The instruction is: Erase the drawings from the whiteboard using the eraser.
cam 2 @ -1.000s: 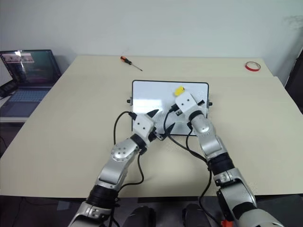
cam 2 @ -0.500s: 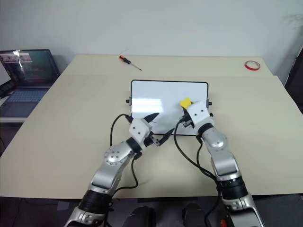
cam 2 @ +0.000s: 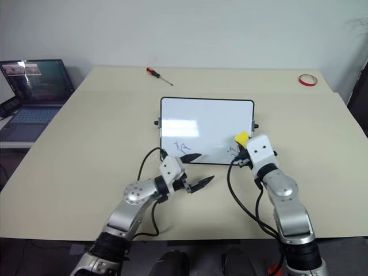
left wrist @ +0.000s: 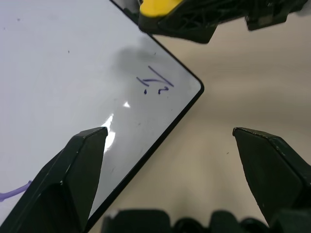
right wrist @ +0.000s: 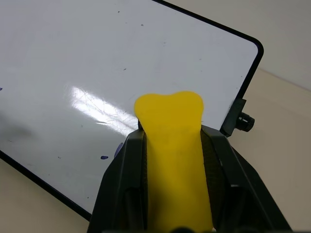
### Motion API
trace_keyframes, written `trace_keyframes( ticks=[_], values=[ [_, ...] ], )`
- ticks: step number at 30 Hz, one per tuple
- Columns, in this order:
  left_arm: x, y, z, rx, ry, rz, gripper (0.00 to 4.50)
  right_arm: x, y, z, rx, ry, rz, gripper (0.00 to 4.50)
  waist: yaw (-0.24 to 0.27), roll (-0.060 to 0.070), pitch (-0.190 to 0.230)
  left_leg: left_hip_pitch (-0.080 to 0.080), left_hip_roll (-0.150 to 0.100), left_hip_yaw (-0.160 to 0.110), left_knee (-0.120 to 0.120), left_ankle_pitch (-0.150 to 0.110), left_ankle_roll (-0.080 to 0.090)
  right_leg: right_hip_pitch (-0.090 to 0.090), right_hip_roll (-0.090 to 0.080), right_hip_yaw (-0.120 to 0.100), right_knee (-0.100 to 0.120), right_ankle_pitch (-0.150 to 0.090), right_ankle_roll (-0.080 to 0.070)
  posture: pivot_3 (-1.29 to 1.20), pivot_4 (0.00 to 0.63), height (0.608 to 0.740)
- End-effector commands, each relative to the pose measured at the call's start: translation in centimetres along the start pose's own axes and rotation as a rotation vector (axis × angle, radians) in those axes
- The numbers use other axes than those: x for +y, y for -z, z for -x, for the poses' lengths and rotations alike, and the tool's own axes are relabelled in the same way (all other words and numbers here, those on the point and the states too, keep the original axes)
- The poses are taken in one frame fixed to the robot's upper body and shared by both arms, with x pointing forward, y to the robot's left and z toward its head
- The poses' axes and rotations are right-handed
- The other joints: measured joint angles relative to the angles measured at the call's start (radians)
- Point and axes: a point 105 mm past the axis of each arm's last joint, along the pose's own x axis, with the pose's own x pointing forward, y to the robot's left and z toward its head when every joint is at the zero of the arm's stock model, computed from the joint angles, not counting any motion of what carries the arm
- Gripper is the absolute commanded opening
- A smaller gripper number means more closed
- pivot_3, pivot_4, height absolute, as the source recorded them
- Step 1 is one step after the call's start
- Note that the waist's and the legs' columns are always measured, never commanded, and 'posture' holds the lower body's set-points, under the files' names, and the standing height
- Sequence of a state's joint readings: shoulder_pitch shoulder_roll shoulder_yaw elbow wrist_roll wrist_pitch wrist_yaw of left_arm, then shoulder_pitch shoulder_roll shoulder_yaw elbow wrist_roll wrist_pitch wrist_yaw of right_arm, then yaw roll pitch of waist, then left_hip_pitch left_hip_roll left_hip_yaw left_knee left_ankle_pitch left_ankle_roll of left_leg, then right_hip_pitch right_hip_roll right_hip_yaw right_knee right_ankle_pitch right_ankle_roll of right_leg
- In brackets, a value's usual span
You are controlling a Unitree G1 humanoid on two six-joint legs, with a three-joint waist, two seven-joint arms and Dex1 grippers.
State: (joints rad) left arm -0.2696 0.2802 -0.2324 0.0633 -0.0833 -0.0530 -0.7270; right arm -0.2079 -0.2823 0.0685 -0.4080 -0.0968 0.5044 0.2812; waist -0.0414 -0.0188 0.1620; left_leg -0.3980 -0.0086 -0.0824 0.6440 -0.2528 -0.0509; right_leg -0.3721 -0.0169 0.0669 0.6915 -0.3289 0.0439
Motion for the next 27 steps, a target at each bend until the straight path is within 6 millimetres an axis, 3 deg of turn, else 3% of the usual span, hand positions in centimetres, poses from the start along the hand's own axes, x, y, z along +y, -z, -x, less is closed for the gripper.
trace_keyframes(
  ticks=[1, 7, 12, 15, 19, 27],
  values=[
    [-0.2, -1.1, -0.4, -0.048, 0.003, -0.037, 4.50, 0.0, -0.7, -0.7, -0.049, 0.008, 0.017, 1.15, 0.000, 0.000, 0.000, 0.000, 0.000, 0.000, 0.000, 0.000, 0.000, 0.000, 0.000, 0.000, 0.000, 0.000, 0.000, 0.00, 0.150, 0.740],
    [-0.5, -1.1, -0.2, -0.046, -0.005, -0.061, 4.50, 0.1, 0.6, -2.2, -0.033, 0.012, -0.013, 1.15, 0.001, 0.000, 0.000, 0.000, 0.000, 0.000, 0.000, 0.000, 0.000, 0.000, 0.000, 0.000, 0.000, 0.000, 0.000, 0.00, 0.150, 0.740],
    [-0.5, -1.6, 0.0, -0.055, -0.025, -0.068, 4.50, 1.7, 1.6, -3.1, 0.000, -0.054, -0.020, 1.15, -0.003, 0.000, 0.000, 0.000, 0.000, 0.001, 0.000, 0.000, 0.000, 0.000, 0.000, 0.001, 0.000, 0.000, 0.000, 0.00, 0.150, 0.740],
    [-0.4, -1.7, 0.1, -0.053, -0.034, -0.072, 4.50, 2.3, 2.2, -2.8, 0.025, -0.098, 0.003, 1.15, -0.003, 0.000, 0.000, 0.001, 0.000, 0.000, 0.000, 0.000, 0.000, 0.000, 0.000, 0.000, 0.001, 0.000, 0.000, 0.00, 0.150, 0.740],
    [0.2, -1.8, 0.5, -0.047, -0.060, -0.075, 4.50, 3.5, 5.3, -0.8, 0.170, -0.234, 0.066, 1.15, 0.001, 0.000, 0.000, 0.001, 0.000, 0.000, 0.001, 0.000, 0.000, 0.001, 0.000, 0.000, 0.000, 0.000, 0.000, 0.00, 0.150, 0.740],
    [0.5, -1.8, 0.5, -0.040, -0.080, -0.060, 4.50, -0.3, 6.3, -0.2, 0.232, -0.088, 0.132, 1.15, 0.009, -0.001, 0.000, 0.005, 0.000, -0.001, 0.001, 0.000, 0.000, 0.006, 0.000, -0.001, 0.000, 0.000, 0.000, 0.00, 0.150, 0.740]
  ],
)
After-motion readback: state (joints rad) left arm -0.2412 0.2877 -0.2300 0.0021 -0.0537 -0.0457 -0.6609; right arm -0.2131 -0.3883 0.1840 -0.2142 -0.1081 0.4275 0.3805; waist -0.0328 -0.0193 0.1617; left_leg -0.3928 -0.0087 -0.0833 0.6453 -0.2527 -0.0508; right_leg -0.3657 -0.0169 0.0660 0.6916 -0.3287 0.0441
